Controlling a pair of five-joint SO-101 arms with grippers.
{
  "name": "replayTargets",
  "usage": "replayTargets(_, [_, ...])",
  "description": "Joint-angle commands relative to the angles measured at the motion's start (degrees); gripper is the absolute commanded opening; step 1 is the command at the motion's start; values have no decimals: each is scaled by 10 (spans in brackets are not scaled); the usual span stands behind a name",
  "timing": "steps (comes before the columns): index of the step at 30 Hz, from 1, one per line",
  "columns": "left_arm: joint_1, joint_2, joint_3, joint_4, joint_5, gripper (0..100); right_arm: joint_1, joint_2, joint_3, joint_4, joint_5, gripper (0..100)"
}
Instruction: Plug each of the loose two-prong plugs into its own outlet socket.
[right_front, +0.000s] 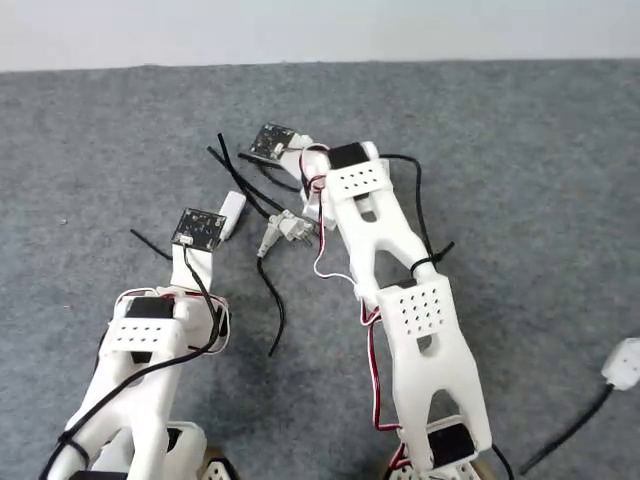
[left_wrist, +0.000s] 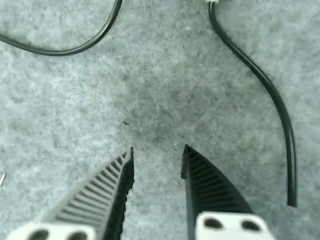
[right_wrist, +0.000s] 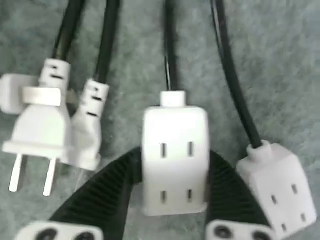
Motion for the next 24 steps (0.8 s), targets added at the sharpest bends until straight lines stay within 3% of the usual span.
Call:
replayTargets(1, [-4,-10,-19,-16,-17,152,-6,-1,-80,72,1,33])
replayTargets(4, [-4,-10,-19,-16,-19,152,-13,-1,-116,143,-6,8])
replayTargets(10, [-4,-10,-19,-16,-20,152,-10,-6,-229,276,-115,9])
replayTargets(14, [-4,-10,-19,-16,-22,152,20,-15,-267,276,-202,9])
replayTargets(24, [-4,-10,-19,-16,-23,152,44,-144,-93,276,-317,9])
